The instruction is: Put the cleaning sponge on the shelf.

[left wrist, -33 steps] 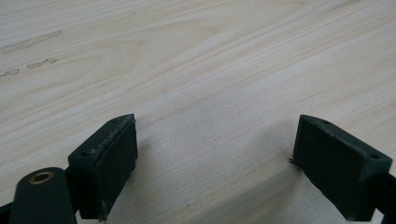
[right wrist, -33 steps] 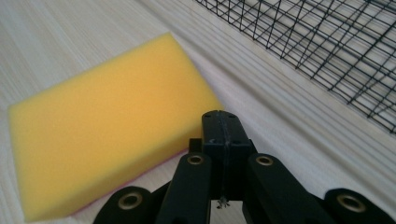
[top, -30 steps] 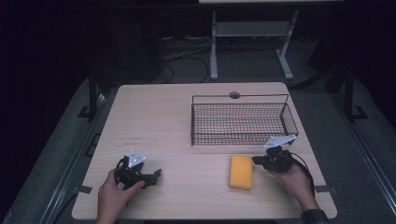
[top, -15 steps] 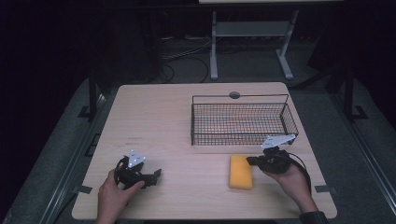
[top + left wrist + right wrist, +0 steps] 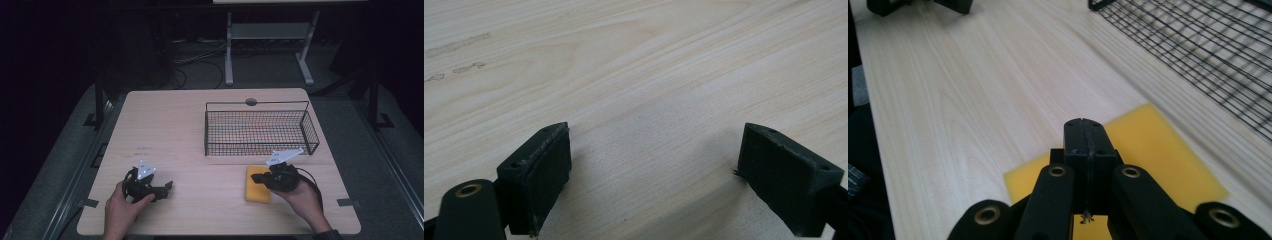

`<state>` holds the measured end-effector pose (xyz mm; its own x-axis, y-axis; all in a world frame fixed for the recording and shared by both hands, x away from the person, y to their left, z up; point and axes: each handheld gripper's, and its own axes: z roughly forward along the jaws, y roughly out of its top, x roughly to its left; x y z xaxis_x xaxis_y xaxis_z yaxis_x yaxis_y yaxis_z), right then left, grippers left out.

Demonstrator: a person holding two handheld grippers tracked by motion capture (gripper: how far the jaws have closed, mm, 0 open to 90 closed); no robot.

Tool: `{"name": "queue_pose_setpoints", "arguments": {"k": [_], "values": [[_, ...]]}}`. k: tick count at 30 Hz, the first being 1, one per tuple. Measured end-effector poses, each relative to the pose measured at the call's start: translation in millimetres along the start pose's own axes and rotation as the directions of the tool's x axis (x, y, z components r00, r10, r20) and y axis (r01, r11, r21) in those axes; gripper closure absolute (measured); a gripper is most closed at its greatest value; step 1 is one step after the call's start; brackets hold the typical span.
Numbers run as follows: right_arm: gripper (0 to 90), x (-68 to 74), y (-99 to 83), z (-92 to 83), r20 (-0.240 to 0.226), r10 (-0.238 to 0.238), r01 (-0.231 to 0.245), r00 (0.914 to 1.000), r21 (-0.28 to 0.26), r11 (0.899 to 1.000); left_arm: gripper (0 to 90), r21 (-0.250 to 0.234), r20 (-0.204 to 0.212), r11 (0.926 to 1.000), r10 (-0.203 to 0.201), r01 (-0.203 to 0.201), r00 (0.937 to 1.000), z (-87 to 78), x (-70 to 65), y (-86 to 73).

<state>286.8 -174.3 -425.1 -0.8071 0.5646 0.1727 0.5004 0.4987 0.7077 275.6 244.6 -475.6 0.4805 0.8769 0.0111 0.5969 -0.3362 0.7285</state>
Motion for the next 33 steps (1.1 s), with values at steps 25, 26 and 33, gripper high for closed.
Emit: {"name": "queue_pose_setpoints", "arguments": {"k": [25,26,33], "values": [[89.6,25.1,0.8,31.5,-0.078,-0.051,0.057,0.9956,0.076,0.995,13.0,0.0,-0.001,1.0,0.003,-0.003,1.0,-0.1,0.2,0.0],[89.6,24.5,-0.2,31.1,-0.073,-0.054,0.06,0.9959,0.079,0.995,13.0,0.0,-0.001,1.0,0.002,-0.002,1.0,-0.1,0.1,0.0],[89.6,21.5,-6.9,24.9,-0.064,-0.041,0.047,0.9971,0.089,0.995,13.0,0.0,-0.001,1.0,0.002,-0.002,1.0,-0.1,0.1,0.0]]}}
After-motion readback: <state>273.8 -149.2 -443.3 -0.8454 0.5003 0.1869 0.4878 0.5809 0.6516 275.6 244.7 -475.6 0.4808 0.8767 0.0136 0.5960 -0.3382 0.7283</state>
